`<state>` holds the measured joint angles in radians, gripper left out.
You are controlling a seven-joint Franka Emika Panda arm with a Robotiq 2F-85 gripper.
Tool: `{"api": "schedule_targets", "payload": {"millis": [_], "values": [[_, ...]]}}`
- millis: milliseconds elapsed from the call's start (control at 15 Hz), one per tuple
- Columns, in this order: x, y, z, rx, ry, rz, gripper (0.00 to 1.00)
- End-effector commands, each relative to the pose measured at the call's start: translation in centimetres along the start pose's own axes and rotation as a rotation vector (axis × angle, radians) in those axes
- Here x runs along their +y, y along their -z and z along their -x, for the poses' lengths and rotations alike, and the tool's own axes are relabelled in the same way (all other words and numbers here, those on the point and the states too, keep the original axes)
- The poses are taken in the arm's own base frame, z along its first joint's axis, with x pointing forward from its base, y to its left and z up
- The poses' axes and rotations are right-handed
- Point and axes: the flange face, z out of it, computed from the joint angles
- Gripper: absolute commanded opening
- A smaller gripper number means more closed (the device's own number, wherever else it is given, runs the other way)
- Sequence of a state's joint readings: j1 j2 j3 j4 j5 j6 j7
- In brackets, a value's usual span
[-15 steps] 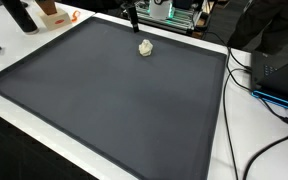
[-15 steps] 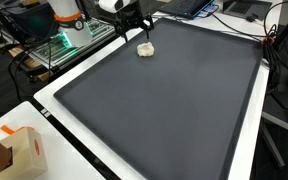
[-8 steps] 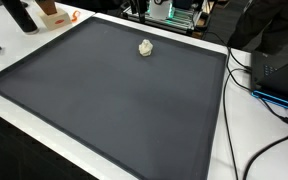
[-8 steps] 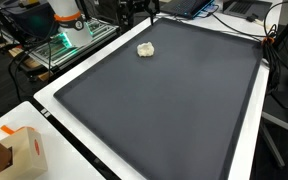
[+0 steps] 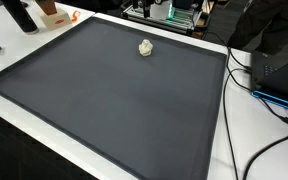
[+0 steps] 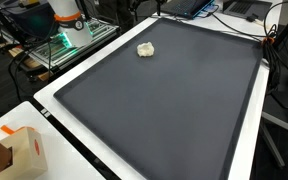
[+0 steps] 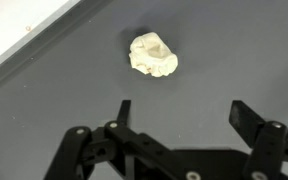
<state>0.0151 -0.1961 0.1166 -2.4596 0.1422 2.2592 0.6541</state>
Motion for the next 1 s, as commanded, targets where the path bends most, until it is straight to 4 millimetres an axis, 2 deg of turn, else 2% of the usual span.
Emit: {"api": "schedule_targets", "payload": {"millis": [0, 400, 933], "values": [[0.0, 0.0, 0.0, -0.001, 0.000, 0.000, 1.00], [0.0, 0.0, -0.1, -0.002, -0.001, 0.001, 1.00], [-0.7, -6.7, 0.6, -0.048, 0.009, 0.021, 1.00]]}}
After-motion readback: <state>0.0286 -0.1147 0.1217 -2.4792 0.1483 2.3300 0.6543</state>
